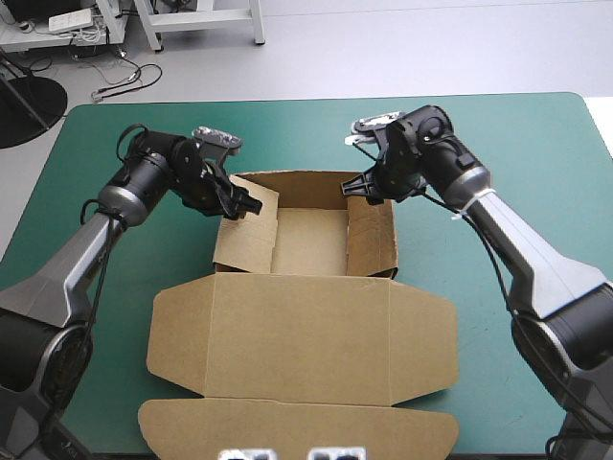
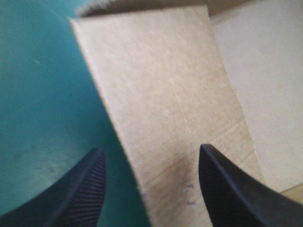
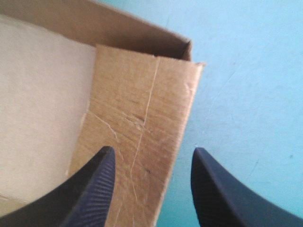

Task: Fold the box

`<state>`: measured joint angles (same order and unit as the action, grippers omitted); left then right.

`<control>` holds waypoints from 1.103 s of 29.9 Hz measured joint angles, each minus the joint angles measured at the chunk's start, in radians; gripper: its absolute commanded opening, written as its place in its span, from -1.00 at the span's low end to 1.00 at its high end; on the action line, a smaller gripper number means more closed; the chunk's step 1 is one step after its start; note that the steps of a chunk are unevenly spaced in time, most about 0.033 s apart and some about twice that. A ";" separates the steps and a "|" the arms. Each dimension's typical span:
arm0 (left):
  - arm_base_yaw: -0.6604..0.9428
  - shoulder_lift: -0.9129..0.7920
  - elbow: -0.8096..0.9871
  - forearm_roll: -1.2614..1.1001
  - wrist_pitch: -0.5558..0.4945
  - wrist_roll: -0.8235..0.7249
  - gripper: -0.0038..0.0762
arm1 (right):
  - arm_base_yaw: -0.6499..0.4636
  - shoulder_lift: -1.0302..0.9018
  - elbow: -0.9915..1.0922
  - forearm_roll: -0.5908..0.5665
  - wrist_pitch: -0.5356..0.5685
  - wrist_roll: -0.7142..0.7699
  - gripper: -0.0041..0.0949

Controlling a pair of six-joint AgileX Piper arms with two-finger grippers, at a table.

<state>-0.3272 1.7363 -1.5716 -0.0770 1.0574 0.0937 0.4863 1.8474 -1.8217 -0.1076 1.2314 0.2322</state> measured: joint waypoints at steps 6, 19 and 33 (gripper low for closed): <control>0.000 -0.084 -0.204 0.128 0.142 0.000 -0.15 | 0.000 -0.163 -0.015 -0.008 0.015 0.018 0.01; 0.000 -0.488 -0.283 0.147 0.197 0.000 -0.93 | -0.031 -0.160 0.138 0.060 0.011 0.076 -0.03; 0.000 -0.959 0.140 0.137 0.198 -0.004 -0.93 | -0.073 0.033 0.206 0.203 -0.110 -0.026 -0.93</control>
<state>-0.3272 0.7770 -1.4312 0.0600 1.2551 0.0902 0.4137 1.8799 -1.6155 0.0954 1.1210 0.2067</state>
